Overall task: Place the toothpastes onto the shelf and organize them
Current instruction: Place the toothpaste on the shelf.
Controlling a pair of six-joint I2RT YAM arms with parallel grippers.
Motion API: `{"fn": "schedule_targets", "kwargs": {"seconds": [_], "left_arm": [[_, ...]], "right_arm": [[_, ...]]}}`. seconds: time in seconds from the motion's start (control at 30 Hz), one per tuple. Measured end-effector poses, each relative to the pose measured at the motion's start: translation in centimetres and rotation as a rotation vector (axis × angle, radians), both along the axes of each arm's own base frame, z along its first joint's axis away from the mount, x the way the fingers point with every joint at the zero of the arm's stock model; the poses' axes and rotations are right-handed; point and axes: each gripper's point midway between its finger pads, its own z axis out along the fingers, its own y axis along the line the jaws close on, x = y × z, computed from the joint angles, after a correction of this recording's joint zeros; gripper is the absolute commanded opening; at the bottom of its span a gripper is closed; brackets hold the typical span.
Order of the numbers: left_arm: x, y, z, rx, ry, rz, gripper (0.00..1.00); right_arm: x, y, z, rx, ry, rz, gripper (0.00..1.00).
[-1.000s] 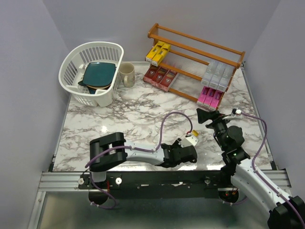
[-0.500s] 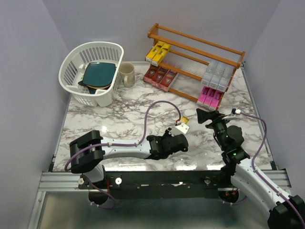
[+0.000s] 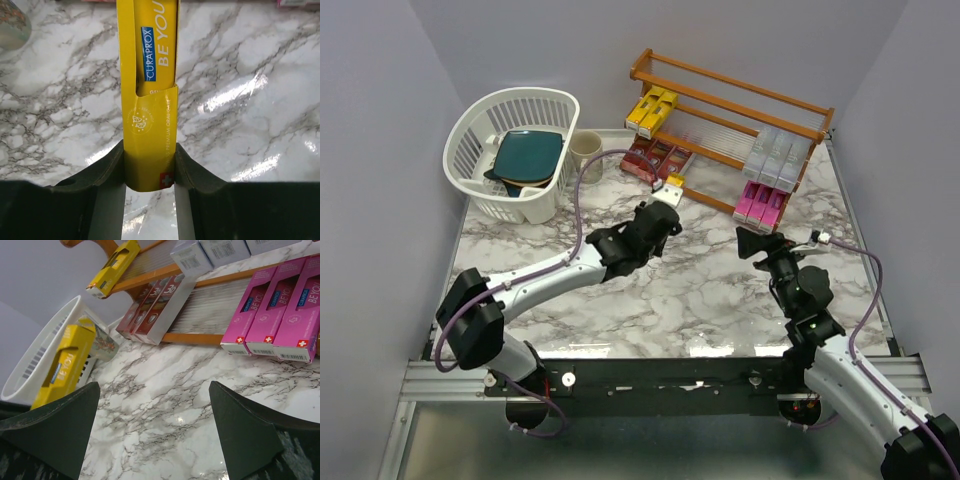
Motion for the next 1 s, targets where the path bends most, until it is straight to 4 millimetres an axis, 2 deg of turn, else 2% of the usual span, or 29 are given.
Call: {"fn": "schedule_targets", "kwargs": {"seconds": [0.13,0.23,0.33,0.4,0.5,0.73,0.87,1.0], "left_arm": [[3.8,-0.3,3.6,-0.064,-0.044,0.011,0.41],[7.8,-0.7,6.2,-0.111,-0.079,0.023,0.41],[11.1,-1.4,7.5,-0.133,-0.093,0.014,0.41],[13.7,-1.9,7.6,-0.128,-0.096,0.013,0.41],[16.6,-2.9,6.8,-0.111,-0.087,-0.004,0.41],[19.9,-4.3,3.7,-0.056,-0.03,-0.045,0.41],[21.6,-4.6,3.5,-0.041,-0.043,-0.065,0.41],[23.5,-4.6,4.2,-0.043,-0.082,-0.074,0.41]], "right_arm": [[0.0,-0.1,0.1,0.008,-0.004,-0.007,0.98],[0.0,-0.1,0.0,0.009,0.001,-0.008,0.98],[0.0,-0.1,-0.2,0.012,0.009,-0.007,0.98],[0.1,-0.1,-0.4,0.011,0.015,-0.007,0.99],[0.1,0.0,-0.4,0.013,0.019,-0.007,0.98],[0.2,0.0,-1.0,0.008,0.04,-0.007,0.99],[0.3,0.1,-1.6,0.001,0.057,-0.007,0.99],[0.4,0.1,-2.3,-0.008,0.08,-0.006,0.99]]}}
